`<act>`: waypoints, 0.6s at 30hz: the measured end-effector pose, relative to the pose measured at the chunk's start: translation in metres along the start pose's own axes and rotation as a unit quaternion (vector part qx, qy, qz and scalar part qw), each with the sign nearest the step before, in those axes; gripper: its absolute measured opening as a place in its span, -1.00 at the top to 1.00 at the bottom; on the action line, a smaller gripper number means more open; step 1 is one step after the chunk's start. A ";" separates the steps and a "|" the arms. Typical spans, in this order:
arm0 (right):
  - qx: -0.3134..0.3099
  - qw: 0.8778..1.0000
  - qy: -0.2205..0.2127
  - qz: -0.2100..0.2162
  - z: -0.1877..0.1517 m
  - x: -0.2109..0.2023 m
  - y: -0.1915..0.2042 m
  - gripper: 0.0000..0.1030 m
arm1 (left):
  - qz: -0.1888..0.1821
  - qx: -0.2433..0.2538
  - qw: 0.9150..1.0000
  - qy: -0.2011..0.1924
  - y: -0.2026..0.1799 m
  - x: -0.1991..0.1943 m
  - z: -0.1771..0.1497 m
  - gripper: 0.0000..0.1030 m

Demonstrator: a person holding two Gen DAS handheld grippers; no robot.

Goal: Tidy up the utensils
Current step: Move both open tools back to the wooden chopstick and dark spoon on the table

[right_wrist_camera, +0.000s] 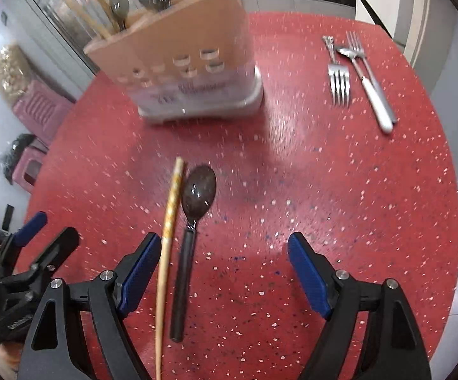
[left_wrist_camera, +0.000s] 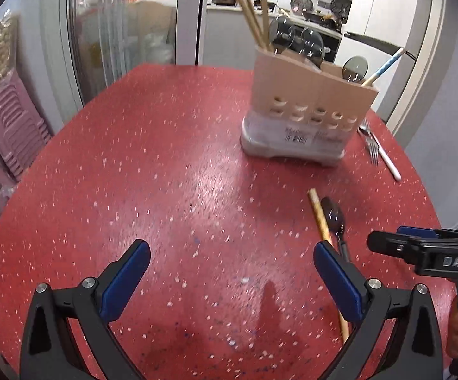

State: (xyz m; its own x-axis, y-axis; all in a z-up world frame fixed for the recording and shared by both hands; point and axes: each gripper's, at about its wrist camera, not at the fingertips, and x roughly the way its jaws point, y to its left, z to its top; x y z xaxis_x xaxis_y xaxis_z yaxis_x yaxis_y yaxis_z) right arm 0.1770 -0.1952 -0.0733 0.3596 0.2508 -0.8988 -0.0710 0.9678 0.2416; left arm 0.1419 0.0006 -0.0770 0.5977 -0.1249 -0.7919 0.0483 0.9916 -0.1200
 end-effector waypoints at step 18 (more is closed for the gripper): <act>-0.069 0.994 0.010 -0.090 -0.004 0.033 0.048 0.00 | 0.018 -0.017 1.000 -0.008 0.013 0.023 -0.010 -1.00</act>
State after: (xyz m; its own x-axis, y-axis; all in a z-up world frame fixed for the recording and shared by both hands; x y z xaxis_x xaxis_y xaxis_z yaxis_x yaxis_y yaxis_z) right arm 0.1818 -0.1402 -0.0925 0.3591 0.0730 -0.9304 -0.1343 0.9906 0.0258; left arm 0.1481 0.0098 -0.1027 0.6113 -0.0886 -0.7864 -0.0012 0.9936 -0.1129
